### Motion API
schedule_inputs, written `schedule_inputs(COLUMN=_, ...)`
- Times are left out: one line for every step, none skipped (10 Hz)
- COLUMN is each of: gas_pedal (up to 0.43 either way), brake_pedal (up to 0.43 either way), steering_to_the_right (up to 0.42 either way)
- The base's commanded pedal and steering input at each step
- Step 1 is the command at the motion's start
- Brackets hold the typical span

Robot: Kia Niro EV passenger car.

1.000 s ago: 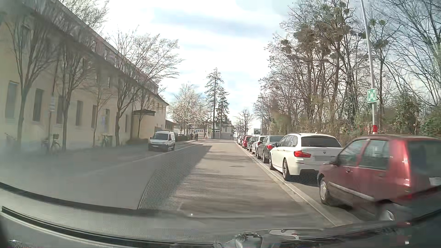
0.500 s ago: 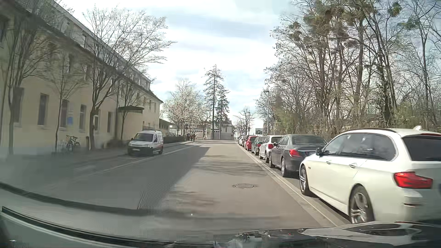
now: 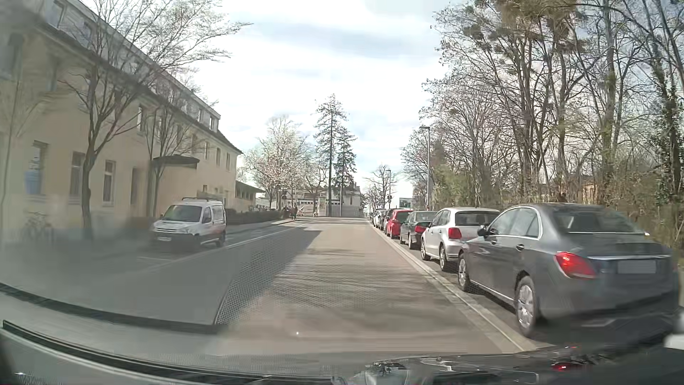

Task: Follow the waypoints while adhering to traffic rules and regulations

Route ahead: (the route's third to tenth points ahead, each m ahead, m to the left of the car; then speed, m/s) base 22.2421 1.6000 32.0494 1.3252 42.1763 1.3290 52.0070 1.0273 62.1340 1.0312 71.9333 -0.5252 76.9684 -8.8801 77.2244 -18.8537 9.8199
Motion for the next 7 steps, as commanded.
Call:
schedule_inputs(gas_pedal=0.0, brake_pedal=0.0, steering_to_the_right=0.002)
schedule_inputs(gas_pedal=0.0, brake_pedal=0.0, steering_to_the_right=0.001)
schedule_inputs(gas_pedal=0.0, brake_pedal=0.0, steering_to_the_right=0.001)
schedule_inputs(gas_pedal=0.0, brake_pedal=0.0, steering_to_the_right=0.001)
schedule_inputs(gas_pedal=0.0, brake_pedal=0.0, steering_to_the_right=0.001)
schedule_inputs(gas_pedal=0.0, brake_pedal=0.0, steering_to_the_right=0.001)
schedule_inputs(gas_pedal=0.0, brake_pedal=0.0, steering_to_the_right=0.001)
